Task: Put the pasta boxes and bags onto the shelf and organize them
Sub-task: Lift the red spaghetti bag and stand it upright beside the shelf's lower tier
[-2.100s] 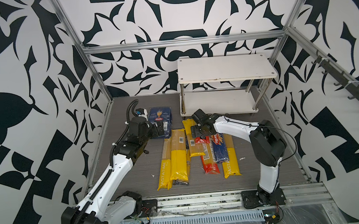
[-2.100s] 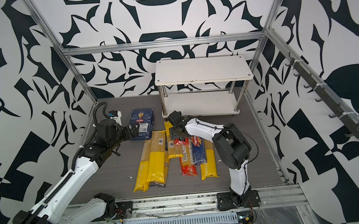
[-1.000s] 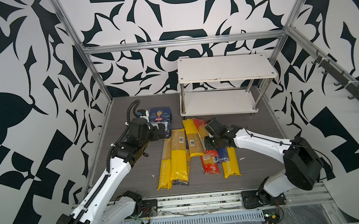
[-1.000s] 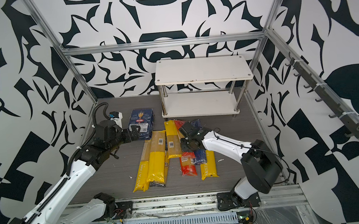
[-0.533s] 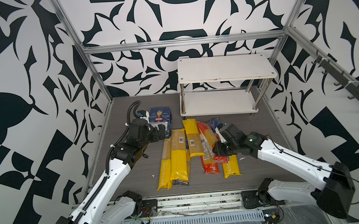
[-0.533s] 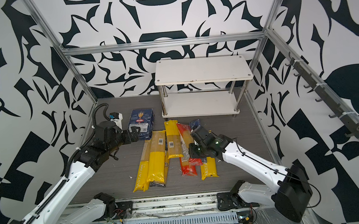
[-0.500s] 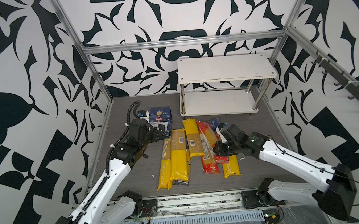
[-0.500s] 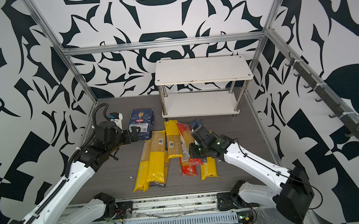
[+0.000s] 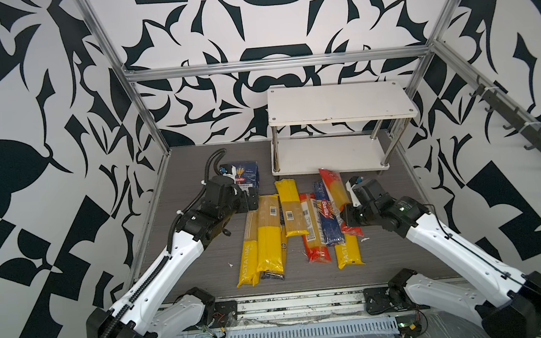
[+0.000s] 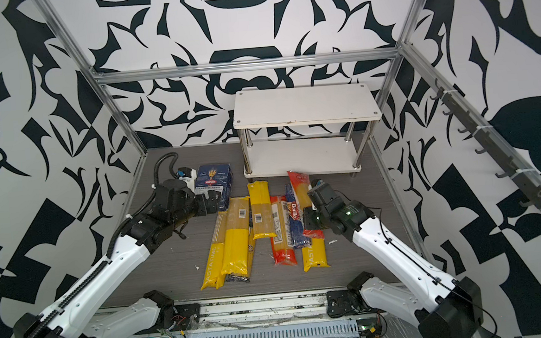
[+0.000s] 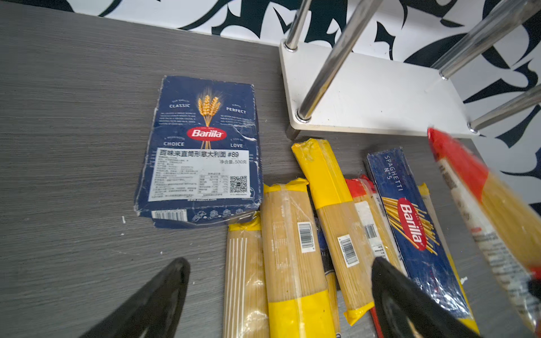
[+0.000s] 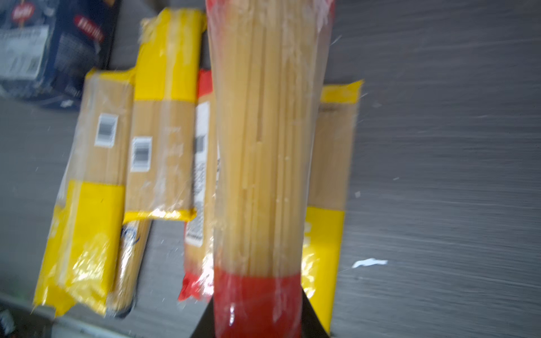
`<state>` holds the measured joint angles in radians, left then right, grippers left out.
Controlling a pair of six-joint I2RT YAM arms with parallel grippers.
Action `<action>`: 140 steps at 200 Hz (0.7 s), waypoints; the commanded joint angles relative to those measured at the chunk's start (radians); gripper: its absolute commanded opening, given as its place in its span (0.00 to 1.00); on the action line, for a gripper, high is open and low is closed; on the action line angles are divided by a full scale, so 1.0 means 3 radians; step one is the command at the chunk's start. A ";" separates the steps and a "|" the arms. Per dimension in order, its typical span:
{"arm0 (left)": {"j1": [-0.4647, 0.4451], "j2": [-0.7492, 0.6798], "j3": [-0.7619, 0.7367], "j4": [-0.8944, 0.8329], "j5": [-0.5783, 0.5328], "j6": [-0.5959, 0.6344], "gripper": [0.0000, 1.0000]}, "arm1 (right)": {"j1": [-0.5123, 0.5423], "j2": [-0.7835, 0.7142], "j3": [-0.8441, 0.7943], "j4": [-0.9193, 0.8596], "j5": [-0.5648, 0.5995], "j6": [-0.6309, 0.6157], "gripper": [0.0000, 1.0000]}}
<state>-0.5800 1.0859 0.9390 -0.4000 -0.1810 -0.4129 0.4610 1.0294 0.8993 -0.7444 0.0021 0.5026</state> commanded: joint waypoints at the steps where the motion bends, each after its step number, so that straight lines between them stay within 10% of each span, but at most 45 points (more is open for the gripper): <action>1: -0.0268 0.0136 0.0148 0.0186 -0.0158 0.0067 0.99 | -0.0370 0.0014 0.0324 0.0603 0.0052 -0.0302 0.00; 140: -0.0608 0.0517 0.0522 0.0419 -0.0331 0.0360 0.99 | -0.1343 0.1692 0.1046 0.1549 0.0309 -0.1036 0.00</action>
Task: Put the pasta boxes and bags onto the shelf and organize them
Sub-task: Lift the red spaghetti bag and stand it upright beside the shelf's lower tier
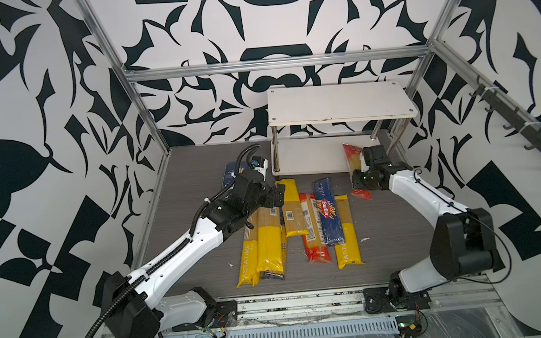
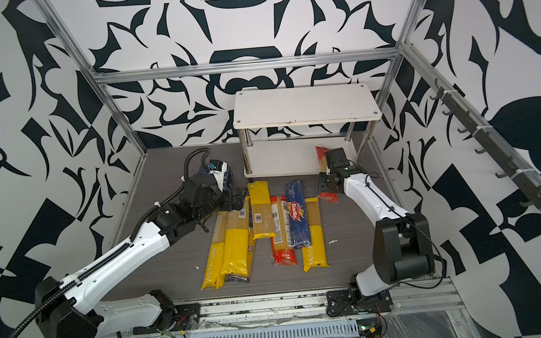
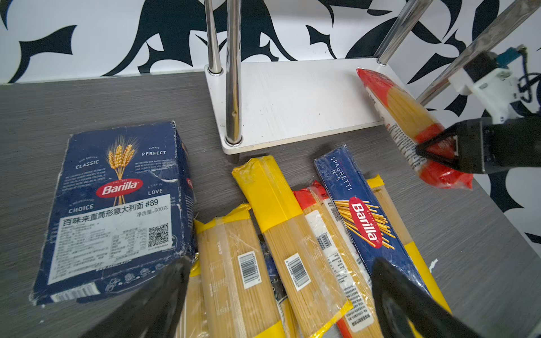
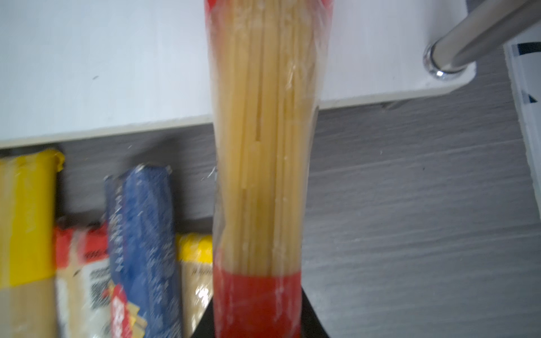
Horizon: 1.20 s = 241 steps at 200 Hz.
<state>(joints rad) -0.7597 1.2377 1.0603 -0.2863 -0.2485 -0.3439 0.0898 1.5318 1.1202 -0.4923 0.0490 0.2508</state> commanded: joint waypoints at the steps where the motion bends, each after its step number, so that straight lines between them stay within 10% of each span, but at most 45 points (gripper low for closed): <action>1: -0.0009 0.0014 0.0120 0.0040 -0.0109 0.0132 0.99 | -0.0115 0.0033 0.0318 0.0716 0.0157 -0.0210 0.00; 136: -0.0009 0.0264 0.0374 0.0031 -0.0360 0.0352 0.99 | -0.0403 0.1224 0.1395 0.0374 0.0450 -0.0546 0.00; 203: -0.0009 0.0279 0.0485 -0.0231 -0.0337 0.0347 0.99 | -0.0475 0.1078 0.1216 0.0187 0.0639 -0.0316 0.38; 218: -0.0009 0.0224 0.0470 -0.0308 -0.0340 0.0347 0.99 | -0.0478 0.1081 0.1211 0.0147 0.0599 -0.0282 0.82; 241: -0.0009 0.0149 0.0428 -0.0382 -0.0371 0.0319 0.99 | -0.0484 0.1073 0.1188 0.0123 0.0547 -0.0234 0.83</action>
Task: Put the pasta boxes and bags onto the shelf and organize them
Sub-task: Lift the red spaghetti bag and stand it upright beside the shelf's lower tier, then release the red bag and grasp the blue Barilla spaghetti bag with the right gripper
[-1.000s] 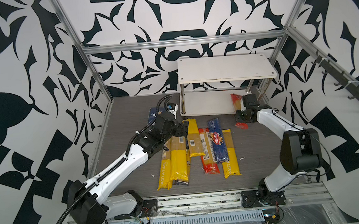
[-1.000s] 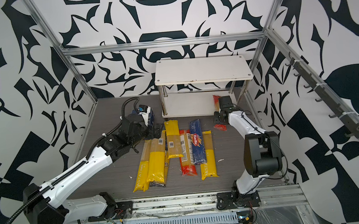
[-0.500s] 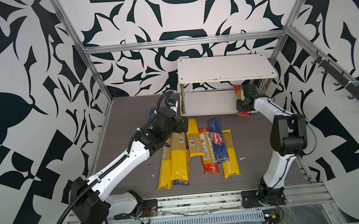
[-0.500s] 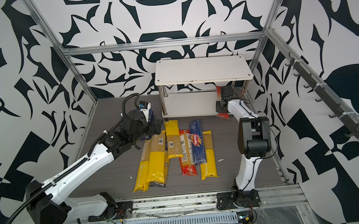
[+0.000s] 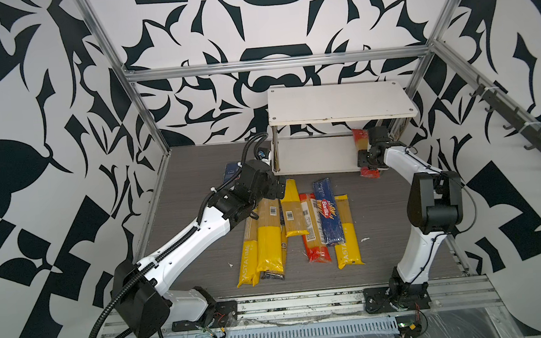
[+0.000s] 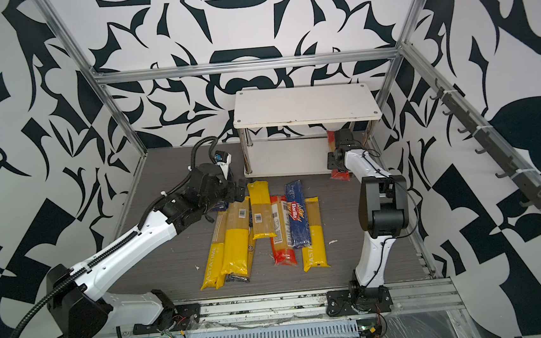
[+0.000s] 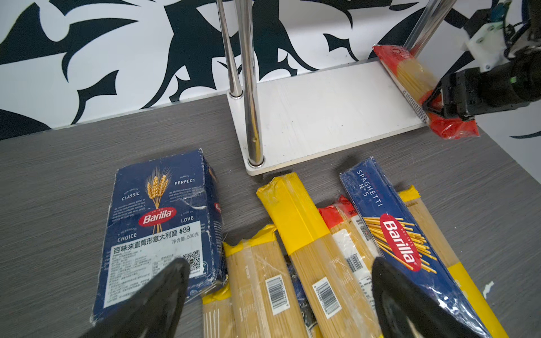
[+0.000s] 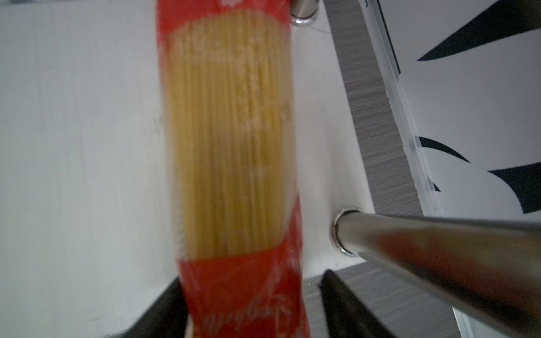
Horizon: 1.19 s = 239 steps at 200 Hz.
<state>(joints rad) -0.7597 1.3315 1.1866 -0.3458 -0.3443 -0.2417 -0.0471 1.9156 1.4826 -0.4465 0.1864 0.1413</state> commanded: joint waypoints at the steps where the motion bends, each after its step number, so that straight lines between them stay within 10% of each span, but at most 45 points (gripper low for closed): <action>1: -0.0009 -0.0164 0.0005 -0.0188 -0.0050 -0.0022 0.99 | -0.0027 -0.0207 -0.0022 -0.0028 0.0092 0.0134 0.83; 132: -0.0009 -0.0956 -0.0427 -0.0313 -0.0135 -0.0226 0.99 | 0.0179 -0.1218 -0.0862 -0.0285 -0.0279 0.0547 0.95; 239: -0.0009 -0.1825 -0.1135 -0.0631 -0.0173 -0.0555 0.99 | 0.2052 -0.2284 -0.1749 -0.0760 0.0389 0.1364 0.94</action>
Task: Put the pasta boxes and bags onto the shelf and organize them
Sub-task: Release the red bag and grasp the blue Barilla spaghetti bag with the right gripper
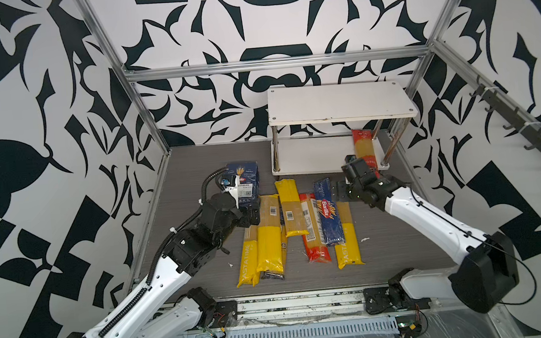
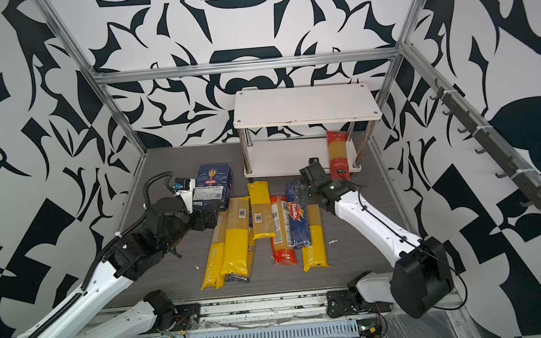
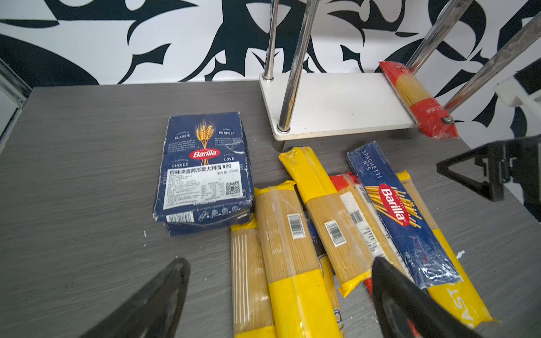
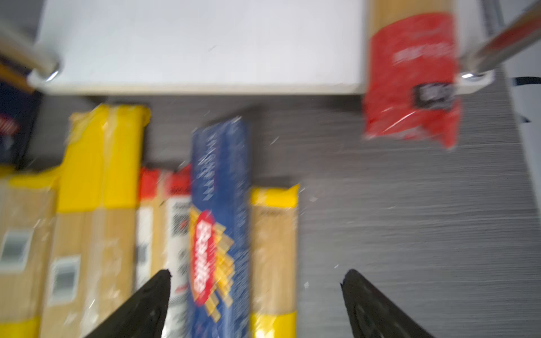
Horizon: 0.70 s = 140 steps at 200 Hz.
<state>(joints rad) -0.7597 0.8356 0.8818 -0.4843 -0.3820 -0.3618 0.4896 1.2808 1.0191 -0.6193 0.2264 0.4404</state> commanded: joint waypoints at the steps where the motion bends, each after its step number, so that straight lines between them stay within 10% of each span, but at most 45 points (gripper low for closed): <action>1: -0.0009 -0.0180 -0.0123 -0.0170 -0.0046 -0.0157 0.99 | 0.0277 -0.0171 -0.0215 -0.0182 0.0257 0.0377 0.94; 140: -0.0009 -0.0380 -0.0428 -0.0189 0.0021 -0.0455 0.99 | 0.0804 0.0098 -0.1007 0.0322 0.0005 0.0755 0.88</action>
<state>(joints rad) -0.7597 0.7341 0.7601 -0.5224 -0.3782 -0.4698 0.7036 1.2987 0.7269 -0.5556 0.2352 0.6373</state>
